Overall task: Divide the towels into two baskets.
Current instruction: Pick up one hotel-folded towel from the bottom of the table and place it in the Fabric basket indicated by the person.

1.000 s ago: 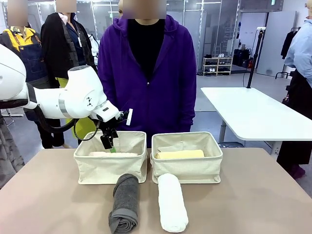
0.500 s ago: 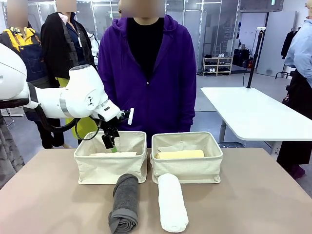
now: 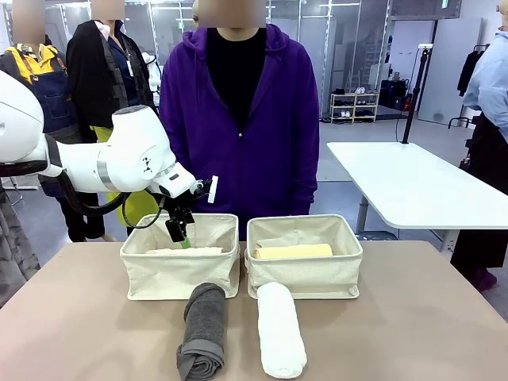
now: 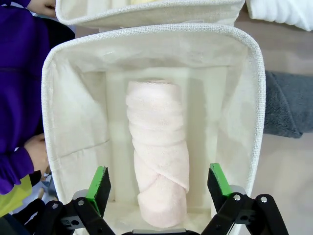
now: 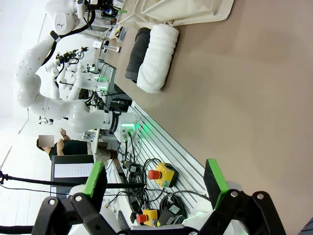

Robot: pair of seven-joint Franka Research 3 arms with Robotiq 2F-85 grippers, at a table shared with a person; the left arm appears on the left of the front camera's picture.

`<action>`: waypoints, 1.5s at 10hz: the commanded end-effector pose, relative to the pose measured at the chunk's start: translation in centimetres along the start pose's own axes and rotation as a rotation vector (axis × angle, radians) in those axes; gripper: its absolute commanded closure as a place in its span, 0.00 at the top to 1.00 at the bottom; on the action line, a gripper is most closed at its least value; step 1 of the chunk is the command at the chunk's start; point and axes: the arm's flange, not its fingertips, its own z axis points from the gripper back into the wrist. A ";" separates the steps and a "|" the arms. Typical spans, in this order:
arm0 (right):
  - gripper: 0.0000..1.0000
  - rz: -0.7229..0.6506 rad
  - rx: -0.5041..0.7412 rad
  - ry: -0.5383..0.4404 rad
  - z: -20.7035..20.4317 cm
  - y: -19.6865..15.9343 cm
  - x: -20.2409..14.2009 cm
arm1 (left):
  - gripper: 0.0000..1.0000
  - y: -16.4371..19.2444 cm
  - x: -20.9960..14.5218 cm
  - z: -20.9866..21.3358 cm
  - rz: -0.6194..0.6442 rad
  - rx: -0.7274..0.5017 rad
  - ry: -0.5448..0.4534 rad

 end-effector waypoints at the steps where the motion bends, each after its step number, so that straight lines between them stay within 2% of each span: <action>1: 1.00 -0.008 -0.018 0.003 0.0 0.2 -0.3 | 1.00 0.1 -0.3 0.1 -0.001 0.002 0.005; 6: 1.00 -0.008 -0.018 0.003 0.0 0.2 -0.3 | 1.00 0.0 0.0 0.0 0.000 0.000 0.000; 7: 1.00 -0.008 -0.018 0.003 0.0 0.2 -0.3 | 1.00 0.4 -0.4 1.5 0.047 -0.020 -0.021; 9: 1.00 -0.008 -0.018 0.003 0.0 0.2 -0.3 | 1.00 -0.2 -2.8 6.8 0.205 -0.080 -0.152; 10: 1.00 -0.008 -0.018 0.003 0.0 0.2 -0.3 | 1.00 -0.9 -4.4 9.4 0.279 -0.110 -0.169; 11: 1.00 -0.008 -0.018 0.003 0.0 0.2 -0.3 | 1.00 -1.9 -6.4 11.9 0.380 -0.203 -0.255; 13: 1.00 -0.008 -0.018 0.003 0.0 0.2 -0.3 | 1.00 -5.1 -11.5 16.3 0.533 -0.316 -0.435; 15: 1.00 -0.008 -0.018 0.003 0.0 0.2 -0.3 | 1.00 -9.7 -18.0 19.8 0.668 -0.341 -0.606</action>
